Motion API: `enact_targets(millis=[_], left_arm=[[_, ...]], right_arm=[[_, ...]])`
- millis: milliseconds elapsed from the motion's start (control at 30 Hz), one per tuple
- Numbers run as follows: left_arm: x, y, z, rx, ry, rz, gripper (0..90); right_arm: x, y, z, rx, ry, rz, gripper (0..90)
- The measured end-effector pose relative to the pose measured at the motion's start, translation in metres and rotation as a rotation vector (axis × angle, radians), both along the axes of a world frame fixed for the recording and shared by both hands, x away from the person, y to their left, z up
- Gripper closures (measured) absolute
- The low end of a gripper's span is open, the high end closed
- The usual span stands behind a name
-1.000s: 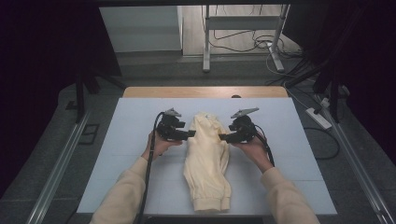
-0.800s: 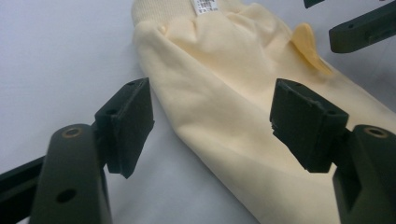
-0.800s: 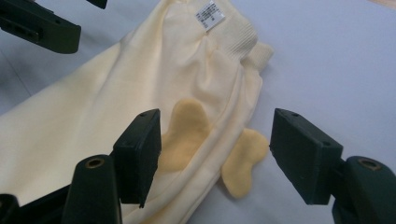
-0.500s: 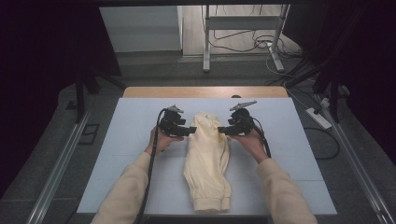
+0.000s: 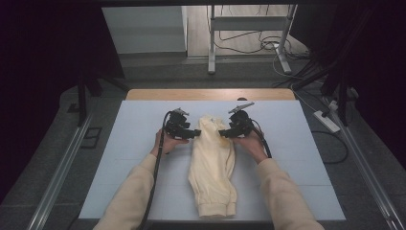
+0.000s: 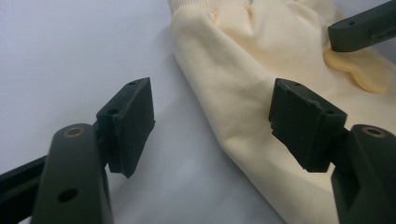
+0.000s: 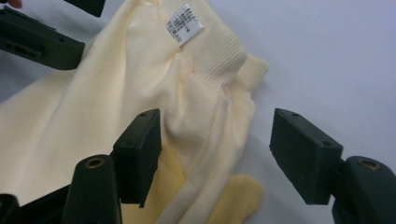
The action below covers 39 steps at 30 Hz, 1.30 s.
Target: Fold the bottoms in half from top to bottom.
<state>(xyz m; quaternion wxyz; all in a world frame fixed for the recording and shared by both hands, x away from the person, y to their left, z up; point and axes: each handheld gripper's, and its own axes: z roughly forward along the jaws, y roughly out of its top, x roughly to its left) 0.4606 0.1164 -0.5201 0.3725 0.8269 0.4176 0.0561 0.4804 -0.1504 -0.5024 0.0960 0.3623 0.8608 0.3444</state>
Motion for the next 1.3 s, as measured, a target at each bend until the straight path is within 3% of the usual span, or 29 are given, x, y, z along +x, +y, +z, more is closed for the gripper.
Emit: enact_targets(millis=[333, 500, 667, 800, 967, 1100, 1300], left_arm=[[0.002, -0.008, -0.009, 0.01, 0.033, 0.002, 34.1], [0.003, -0.008, -0.013, 0.006, 0.051, -0.001, 38.1], [0.002, -0.01, -0.013, -0.01, 0.06, -0.026, 47.5], [-0.001, -0.015, -0.013, -0.013, 0.069, -0.05, 58.7], [-0.004, -0.017, -0.012, -0.007, 0.081, -0.074, 72.1], [-0.006, -0.016, -0.011, -0.011, 0.086, -0.09, 76.4], [-0.009, -0.014, -0.008, -0.004, 0.069, -0.107, 79.3]], right_arm=[[0.005, 0.0, -0.012, -0.004, 0.045, -0.002, 33.9], [0.006, 0.001, -0.017, 0.019, 0.063, 0.006, 33.9], [0.005, 0.003, -0.017, 0.017, 0.067, 0.02, 35.5], [0.0, 0.008, -0.017, -0.008, 0.05, 0.05, 45.2], [-0.001, 0.007, -0.017, 0.021, 0.079, 0.078, 61.5], [-0.002, 0.006, -0.017, 0.043, 0.106, 0.102, 71.3], [-0.004, 0.006, -0.014, 0.025, 0.096, 0.134, 74.4]])
